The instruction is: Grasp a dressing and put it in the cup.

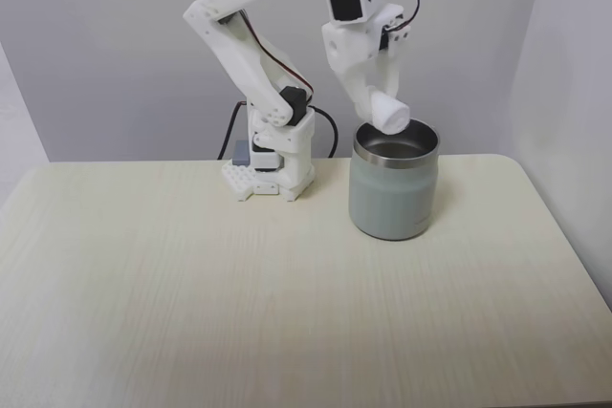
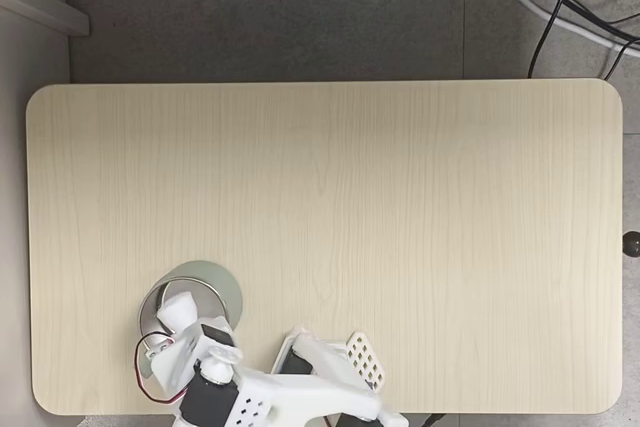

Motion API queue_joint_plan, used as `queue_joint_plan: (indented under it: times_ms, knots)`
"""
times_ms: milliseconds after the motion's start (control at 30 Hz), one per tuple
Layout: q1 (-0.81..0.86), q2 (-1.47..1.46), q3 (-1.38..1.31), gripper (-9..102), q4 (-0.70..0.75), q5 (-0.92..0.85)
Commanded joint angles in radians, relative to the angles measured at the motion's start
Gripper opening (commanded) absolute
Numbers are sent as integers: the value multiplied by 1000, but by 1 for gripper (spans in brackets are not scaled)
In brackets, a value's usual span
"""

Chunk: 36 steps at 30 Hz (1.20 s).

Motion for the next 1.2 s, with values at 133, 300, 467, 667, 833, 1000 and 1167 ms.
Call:
queue_joint_plan:
  times_ms: [133,300,467,667,833,1000,1167]
  knots:
    - [0,-31,-6,13,-23,-6]
    - [-21,-32,3,34,-28,23]
    - [-72,-52,-3,34,-32,78]
    - [-143,-97,-3,33,-31,143]
    - [-176,-130,-12,33,-25,170]
    - [-189,-147,-5,33,-23,176]
    - [-190,-144,25,33,-9,186]
